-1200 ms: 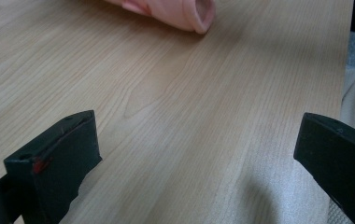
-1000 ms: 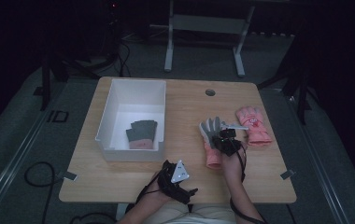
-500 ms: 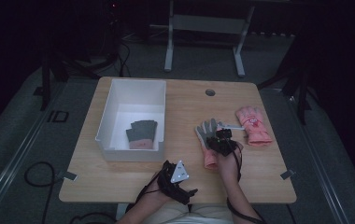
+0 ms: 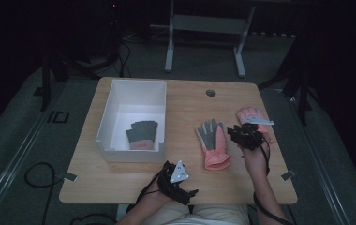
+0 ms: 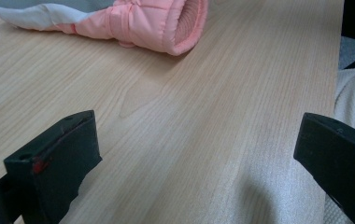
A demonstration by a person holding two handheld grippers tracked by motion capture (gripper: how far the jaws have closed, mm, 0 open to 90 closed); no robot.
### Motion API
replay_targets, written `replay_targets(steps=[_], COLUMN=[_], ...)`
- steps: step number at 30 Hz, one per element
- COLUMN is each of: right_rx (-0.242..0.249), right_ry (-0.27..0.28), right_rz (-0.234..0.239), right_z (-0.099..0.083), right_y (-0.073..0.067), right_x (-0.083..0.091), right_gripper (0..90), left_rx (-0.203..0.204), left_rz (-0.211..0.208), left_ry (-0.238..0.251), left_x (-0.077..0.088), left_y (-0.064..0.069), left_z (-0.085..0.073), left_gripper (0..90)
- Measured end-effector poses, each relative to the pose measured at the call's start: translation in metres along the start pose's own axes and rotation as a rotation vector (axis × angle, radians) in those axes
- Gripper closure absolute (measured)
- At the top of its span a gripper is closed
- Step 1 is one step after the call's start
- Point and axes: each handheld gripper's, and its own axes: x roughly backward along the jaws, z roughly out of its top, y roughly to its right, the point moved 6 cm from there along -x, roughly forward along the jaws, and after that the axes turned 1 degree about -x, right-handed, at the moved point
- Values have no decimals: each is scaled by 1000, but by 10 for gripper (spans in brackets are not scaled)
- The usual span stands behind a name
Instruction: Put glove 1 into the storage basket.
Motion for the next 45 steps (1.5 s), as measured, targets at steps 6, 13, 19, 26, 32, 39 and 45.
replay_targets(steps=[6,13,19,26,32,39,45], right_rx=[-7,-8,-9,-9,-36,-12,12], right_ry=[29,8,-1,-42,-89,-144,-162], right_rz=[-18,-74,-126,-169,-155,-173,-201], right_z=[-6,-9,0,7,2,-13,-17], right_y=[37,75,108,138,146,144,141], right_x=[4,-1,-17,-41,-59,-73,-79], right_gripper=[635,610,591,557,551,559,655], left_rx=[-3,-5,1,0,-4,1,-1], left_rz=[-1,-2,-3,6,-1,-7,-6], left_ry=[11,16,14,9,5,7,6], left_x=[0,0,0,-1,-1,-1,-1], left_y=[-1,-1,-2,-2,-2,-1,-1], left_z=[1,1,1,0,0,0,0], left_gripper=[0,0,0,0,0,0,0])
